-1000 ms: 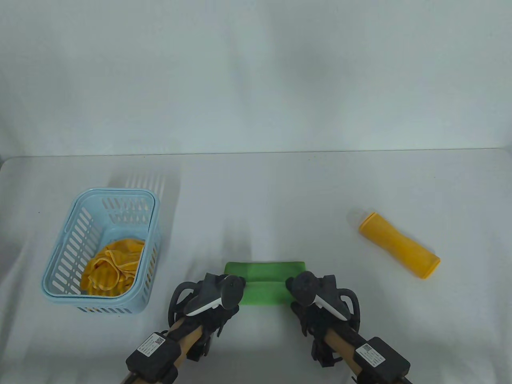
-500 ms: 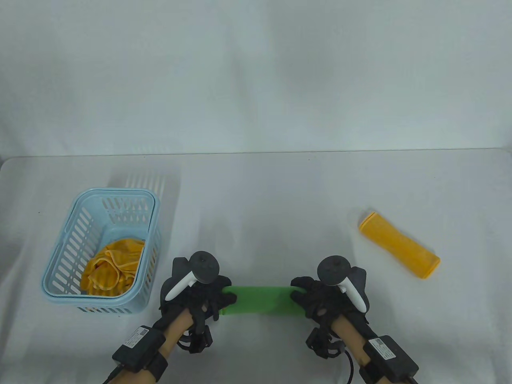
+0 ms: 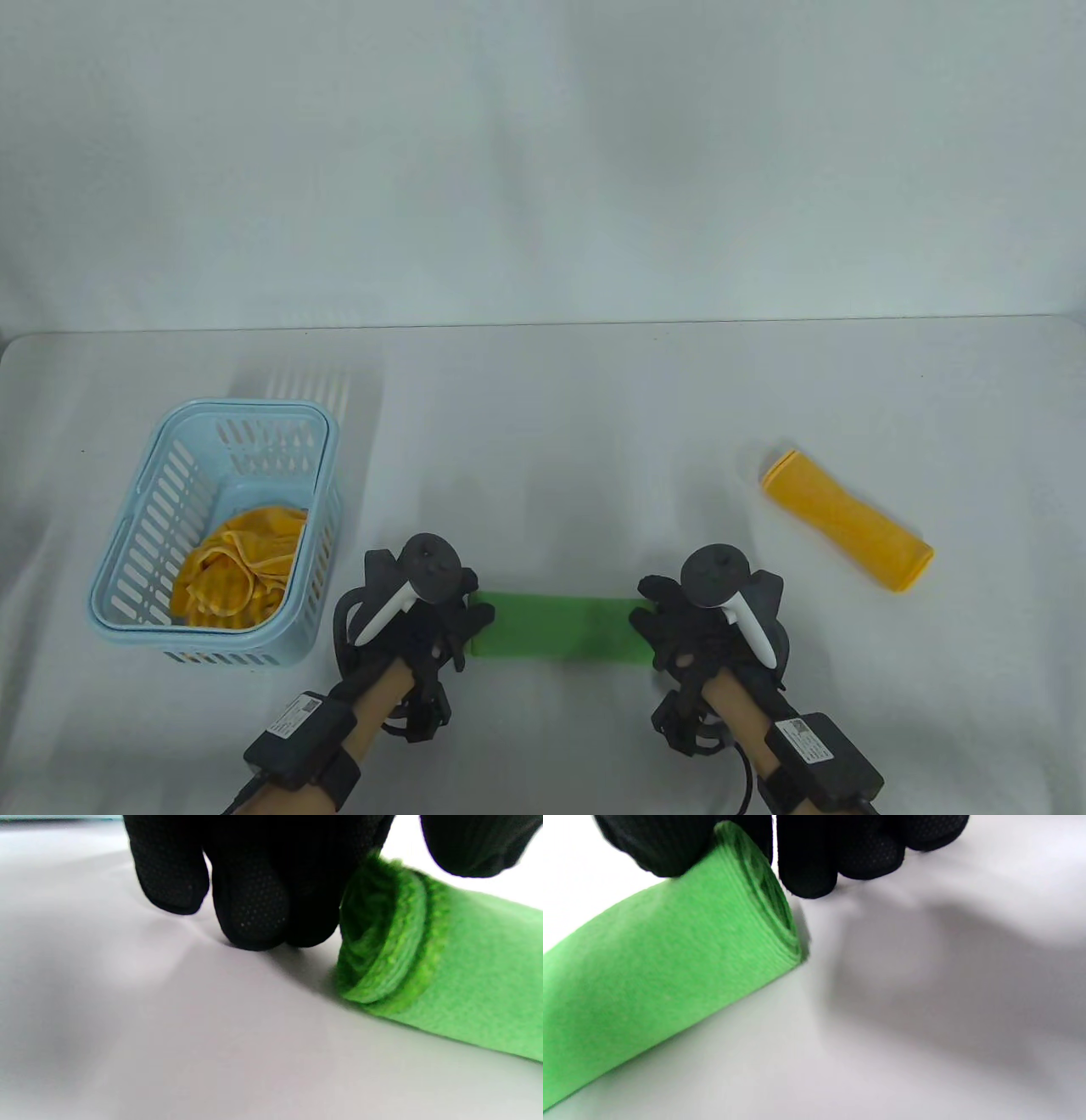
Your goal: Roll square towel into towel roll
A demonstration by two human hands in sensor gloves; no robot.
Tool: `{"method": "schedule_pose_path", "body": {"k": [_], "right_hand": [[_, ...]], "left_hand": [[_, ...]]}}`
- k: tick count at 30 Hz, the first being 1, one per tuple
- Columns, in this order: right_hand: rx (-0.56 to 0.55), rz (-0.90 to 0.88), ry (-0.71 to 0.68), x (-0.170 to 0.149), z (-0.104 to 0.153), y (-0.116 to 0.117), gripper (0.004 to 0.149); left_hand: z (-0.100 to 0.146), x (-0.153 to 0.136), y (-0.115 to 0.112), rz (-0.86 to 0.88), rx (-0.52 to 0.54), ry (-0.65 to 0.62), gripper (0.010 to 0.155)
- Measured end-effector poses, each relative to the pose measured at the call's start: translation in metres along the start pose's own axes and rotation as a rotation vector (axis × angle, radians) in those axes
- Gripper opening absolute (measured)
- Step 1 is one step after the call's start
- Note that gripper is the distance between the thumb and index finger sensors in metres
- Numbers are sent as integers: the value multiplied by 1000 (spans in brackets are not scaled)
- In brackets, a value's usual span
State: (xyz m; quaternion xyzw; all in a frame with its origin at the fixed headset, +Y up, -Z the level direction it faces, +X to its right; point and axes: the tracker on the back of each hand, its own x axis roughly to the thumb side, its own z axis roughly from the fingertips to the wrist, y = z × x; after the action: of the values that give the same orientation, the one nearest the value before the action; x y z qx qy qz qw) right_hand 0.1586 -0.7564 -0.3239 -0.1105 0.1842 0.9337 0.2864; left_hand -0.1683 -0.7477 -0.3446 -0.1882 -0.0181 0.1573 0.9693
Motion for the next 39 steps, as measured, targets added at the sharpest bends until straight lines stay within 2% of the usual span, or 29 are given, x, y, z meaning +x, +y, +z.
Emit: {"method": "schedule_pose_path", "body": {"k": [12,21,27,32,39], "right_hand": [[-1,5,-19,0,1,-2,68],[-54,39,-110,11,10,-6,71],[-95,138,-270,42,33,-7,74],[-7,335,-358,78,34,19,76],[107,515,-292,99,10,56,88]], "left_hand": [[5,2,9,-57,69,-27,76],[31,22,32,-171,249,-136,82],[55,29,53,-188,391,-191,83],[66,29,63,-163,437,-210,83],[68,28,61,-158,421,-215,83]]}}
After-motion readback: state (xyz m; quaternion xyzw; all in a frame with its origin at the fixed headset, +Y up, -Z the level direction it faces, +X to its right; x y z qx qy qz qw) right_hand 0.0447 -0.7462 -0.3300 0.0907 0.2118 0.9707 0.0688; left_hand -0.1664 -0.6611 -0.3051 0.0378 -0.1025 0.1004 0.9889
